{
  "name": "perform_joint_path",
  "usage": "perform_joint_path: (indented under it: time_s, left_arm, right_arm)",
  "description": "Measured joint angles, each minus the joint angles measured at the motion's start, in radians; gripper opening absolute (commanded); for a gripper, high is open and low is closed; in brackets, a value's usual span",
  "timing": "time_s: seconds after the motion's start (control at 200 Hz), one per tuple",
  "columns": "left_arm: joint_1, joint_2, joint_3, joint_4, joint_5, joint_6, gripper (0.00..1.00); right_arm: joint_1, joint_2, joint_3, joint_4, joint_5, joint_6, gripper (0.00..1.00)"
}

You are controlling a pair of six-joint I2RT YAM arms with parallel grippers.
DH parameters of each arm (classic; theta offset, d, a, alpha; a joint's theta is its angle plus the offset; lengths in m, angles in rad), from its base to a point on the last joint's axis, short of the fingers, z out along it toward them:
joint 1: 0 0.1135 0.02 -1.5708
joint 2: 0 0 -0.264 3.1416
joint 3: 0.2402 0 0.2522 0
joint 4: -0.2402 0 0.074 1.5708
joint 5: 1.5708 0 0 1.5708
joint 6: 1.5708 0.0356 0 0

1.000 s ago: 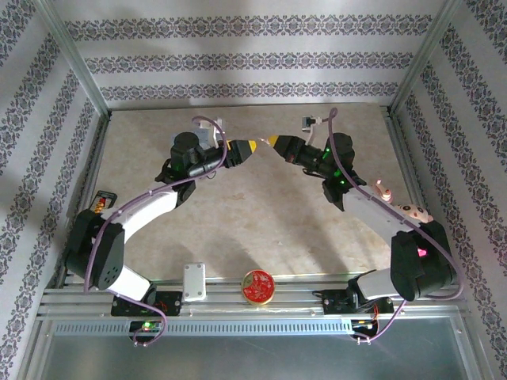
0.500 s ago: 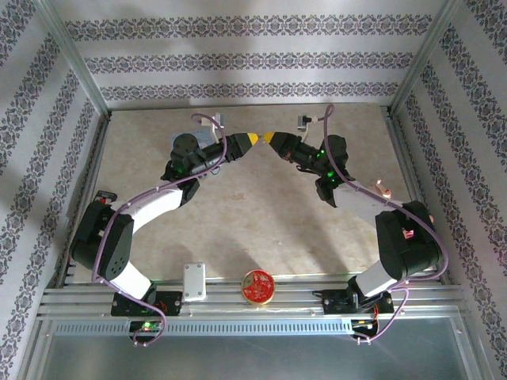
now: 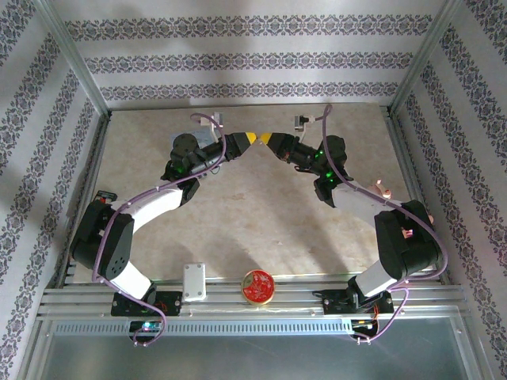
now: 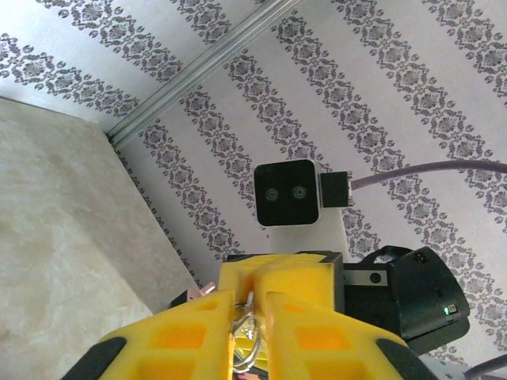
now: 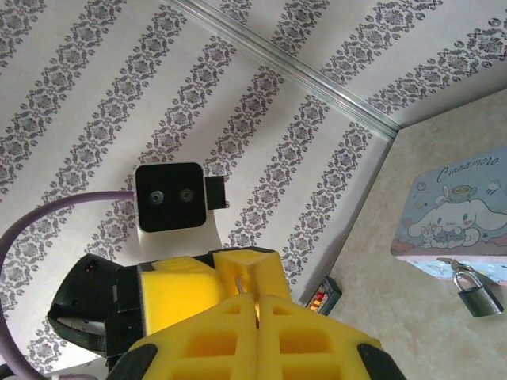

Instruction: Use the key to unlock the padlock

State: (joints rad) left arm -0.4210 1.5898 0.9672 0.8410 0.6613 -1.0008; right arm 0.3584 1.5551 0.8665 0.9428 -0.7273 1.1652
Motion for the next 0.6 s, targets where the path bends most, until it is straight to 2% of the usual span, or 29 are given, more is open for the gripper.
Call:
perform_joint_path:
  time_s: [0.16,0.265,0.355,0.42,0.6]
  left_arm:
    - [0.004,0.006,0.0,0.007,0.001,-0.003,0.11]
    - [0.004,0.008,0.0,0.015,0.0,-0.006,0.22]
    - [0.005,0.015,0.0,0.032,-0.003,-0.014,0.23]
    - [0.005,0.022,0.0,0.044,-0.005,-0.022,0.22]
    - [0.006,0.036,0.0,0.081,-0.007,-0.044,0.12]
  right_arm:
    - [0.005,0.002,0.0,0.001,0.0,0.008,0.0]
    - [0.006,0.002,0.002,0.001,-0.002,0.008,0.0]
    - [0.011,0.002,0.002,0.001,-0.008,0.009,0.0]
    - [0.013,0.002,0.002,0.0,-0.015,0.01,0.0]
    - [0.013,0.004,0.005,-0.001,-0.019,0.011,0.0]
